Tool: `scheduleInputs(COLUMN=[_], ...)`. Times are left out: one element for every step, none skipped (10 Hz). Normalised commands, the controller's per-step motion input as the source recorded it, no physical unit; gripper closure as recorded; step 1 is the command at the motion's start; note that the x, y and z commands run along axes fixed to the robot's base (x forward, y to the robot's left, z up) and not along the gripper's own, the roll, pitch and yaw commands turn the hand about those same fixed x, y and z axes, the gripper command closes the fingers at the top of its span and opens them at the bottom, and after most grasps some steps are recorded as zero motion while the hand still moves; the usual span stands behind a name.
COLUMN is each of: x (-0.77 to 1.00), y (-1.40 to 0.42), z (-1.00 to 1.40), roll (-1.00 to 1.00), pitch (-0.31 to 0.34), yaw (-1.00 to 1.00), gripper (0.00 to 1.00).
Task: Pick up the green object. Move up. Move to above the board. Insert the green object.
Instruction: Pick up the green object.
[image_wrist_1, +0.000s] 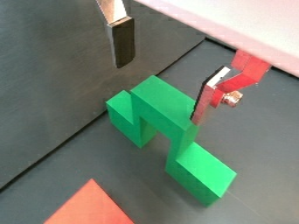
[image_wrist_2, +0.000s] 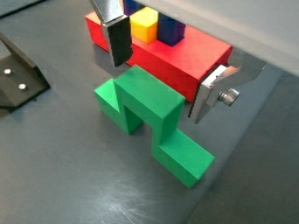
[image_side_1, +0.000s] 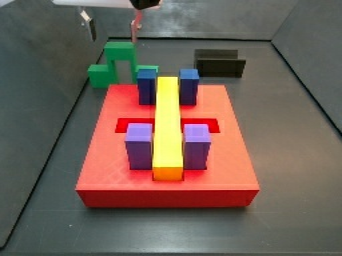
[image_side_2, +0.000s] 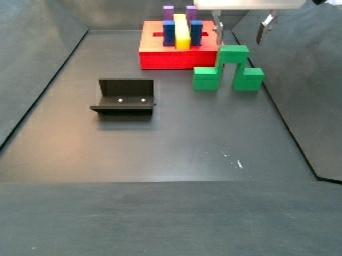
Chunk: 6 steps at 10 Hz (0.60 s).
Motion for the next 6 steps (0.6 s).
scheduleInputs(x=[-0.1,0.0,0.04,0.05,0.01,0.0], y=[0.0,0.0,0.03,0.09,0.08,0.04], z=[-0.15,-0.14,-0.03,0.0,0.0,-0.04], roll=[0.0,0.0,-0.06,-0.14,-0.13,-0.09], pitch=[-0.104,-0.093,-0.061,-0.05,-0.066,-0.083], yaw=[0.03,0.03,0.04,0.03,0.03,0.04], gripper=[0.0,0.0,0.0,0.0,0.0,0.0])
